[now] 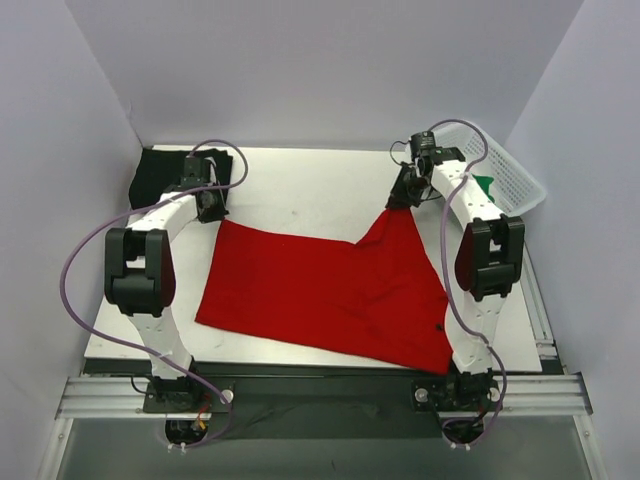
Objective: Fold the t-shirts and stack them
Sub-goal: Grap the side of the flattened tshirt furthest away from the robot with both arms, then fold the other side of the tshirt into a rectangle
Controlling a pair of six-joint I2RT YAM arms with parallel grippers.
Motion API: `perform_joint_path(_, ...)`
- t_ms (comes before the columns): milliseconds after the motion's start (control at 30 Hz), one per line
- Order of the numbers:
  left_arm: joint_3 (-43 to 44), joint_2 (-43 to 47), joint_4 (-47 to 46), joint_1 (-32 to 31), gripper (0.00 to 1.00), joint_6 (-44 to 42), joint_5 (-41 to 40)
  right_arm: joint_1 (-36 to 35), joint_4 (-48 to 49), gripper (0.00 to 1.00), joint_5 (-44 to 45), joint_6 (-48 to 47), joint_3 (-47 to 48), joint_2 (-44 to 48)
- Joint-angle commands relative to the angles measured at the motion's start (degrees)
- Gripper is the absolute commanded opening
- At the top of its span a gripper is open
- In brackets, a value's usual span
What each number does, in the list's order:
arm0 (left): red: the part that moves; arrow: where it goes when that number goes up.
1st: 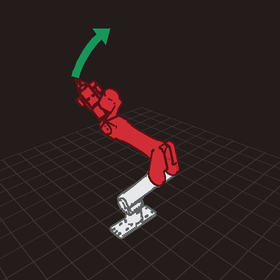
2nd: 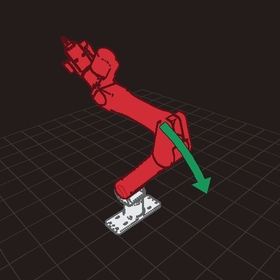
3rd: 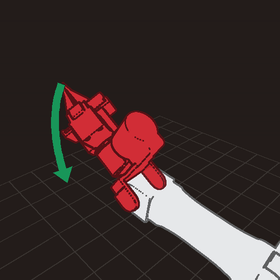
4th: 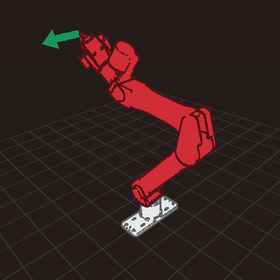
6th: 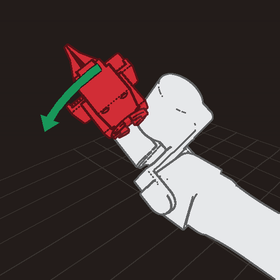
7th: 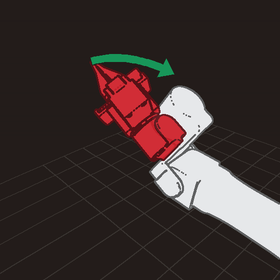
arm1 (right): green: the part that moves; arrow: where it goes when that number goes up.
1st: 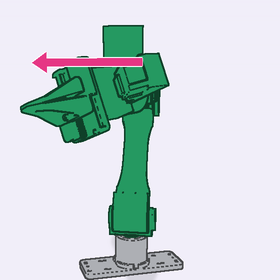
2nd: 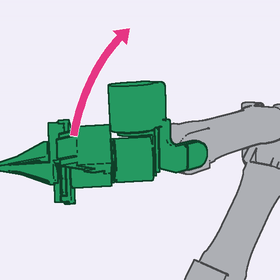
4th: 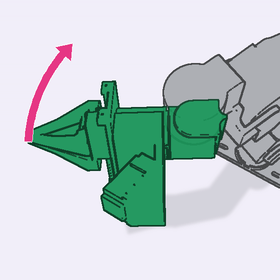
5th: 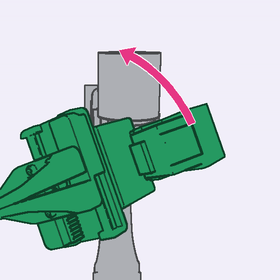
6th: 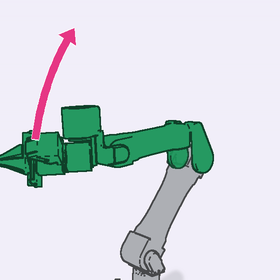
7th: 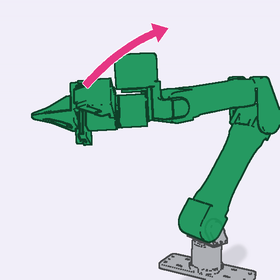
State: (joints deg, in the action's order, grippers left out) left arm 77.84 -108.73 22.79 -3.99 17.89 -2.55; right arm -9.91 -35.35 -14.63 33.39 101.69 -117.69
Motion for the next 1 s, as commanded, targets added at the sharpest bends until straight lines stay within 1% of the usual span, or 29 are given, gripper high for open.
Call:
perform_joint_path(0,5.1,-1.0,-2.1,0.9,0.00,1.8,2.5,1.2,-4.4,0.00,-0.7,-0.6,6.0,-1.0)
perform_joint_path(133,6.4,-1.3,-3.5,1.5,0.00,2.5,6.3,2.4,-7.1,0.00,-1.1,-1.3,13.6,-3.1)
perform_joint_path(233,5.6,-0.6,-4.2,1.9,0.00,2.2,7.0,2.8,-8.4,0.00,-1.2,-1.6,14.4,-1.8)
perform_joint_path(300,4.7,0.2,-4.4,2.3,0.00,1.4,7.6,2.9,-9.4,0.00,-1.4,-1.8,12.9,0.3)
perform_joint_path(433,1.0,3.2,-5.5,3.2,0.00,0.5,7.8,2.8,-10.9,0.00,-2.1,-1.7,5.6,6.1)
perform_joint_path(600,-4.7,6.7,-5.7,3.7,0.00,0.0,7.7,2.5,-11.7,0.00,-2.7,-1.2,-7.5,14.6)
perform_joint_path(700,-7.5,8.9,-5.2,3.7,0.00,-0.6,7.3,2.3,-12.6,0.00,-2.7,-1.0,-12.3,18.4)
perform_joint_path(833,-10.2,12.2,-3.5,3.7,0.00,-1.3,3.0,2.2,-13.9,0.00,-2.7,-0.3,-16.3,23.0)
perform_joint_path(900,-12.0,13.4,-2.8,3.7,0.00,-1.0,3.0,2.1,-14.5,0.00,-2.5,-0.1,-17.7,25.2)
perform_joint_path(933,-12.6,14.7,-3.2,5.4,0.00,-0.9,3.0,2.0,-14.6,0.00,-2.5,0.1,-19.2,25.8)
perform_joint_path(967,-13.3,15.2,-3.4,5.4,0.00,-0.9,3.0,1.8,-14.8,0.00,-2.5,0.4,-19.9,27.0)
